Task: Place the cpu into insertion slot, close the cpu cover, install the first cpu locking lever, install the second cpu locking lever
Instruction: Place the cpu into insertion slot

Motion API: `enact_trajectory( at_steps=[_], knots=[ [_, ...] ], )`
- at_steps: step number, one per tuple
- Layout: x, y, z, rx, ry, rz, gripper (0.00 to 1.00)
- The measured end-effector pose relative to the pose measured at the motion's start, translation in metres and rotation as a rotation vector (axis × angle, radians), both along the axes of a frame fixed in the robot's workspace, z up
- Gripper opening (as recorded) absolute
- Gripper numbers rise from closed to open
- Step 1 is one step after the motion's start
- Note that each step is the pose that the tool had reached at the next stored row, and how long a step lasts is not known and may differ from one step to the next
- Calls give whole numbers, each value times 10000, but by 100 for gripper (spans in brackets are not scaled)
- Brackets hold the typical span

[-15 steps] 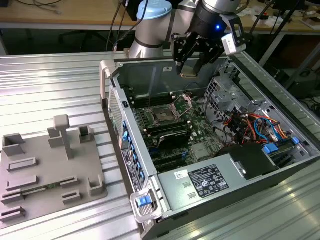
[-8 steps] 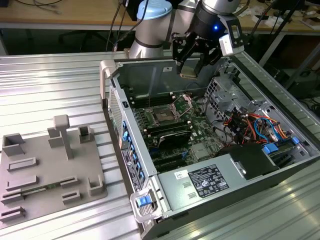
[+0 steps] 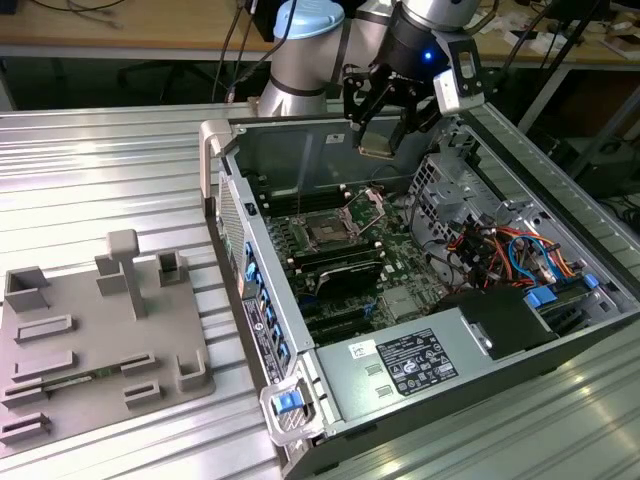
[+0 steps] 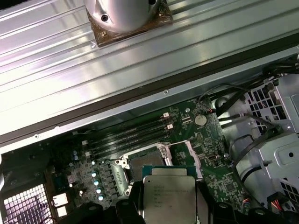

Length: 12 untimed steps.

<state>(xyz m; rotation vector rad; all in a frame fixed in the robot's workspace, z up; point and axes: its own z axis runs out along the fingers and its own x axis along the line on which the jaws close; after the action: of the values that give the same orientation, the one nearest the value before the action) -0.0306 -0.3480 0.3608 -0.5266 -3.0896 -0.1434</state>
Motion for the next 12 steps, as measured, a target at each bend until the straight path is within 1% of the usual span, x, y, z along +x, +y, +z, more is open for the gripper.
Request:
enact_trajectory(
  at_steps=[8,12],
  knots=[
    [-17,0,-7,-1,0,-597,55],
    [-51,0,-10,1,-1,-755,55]
  ],
)
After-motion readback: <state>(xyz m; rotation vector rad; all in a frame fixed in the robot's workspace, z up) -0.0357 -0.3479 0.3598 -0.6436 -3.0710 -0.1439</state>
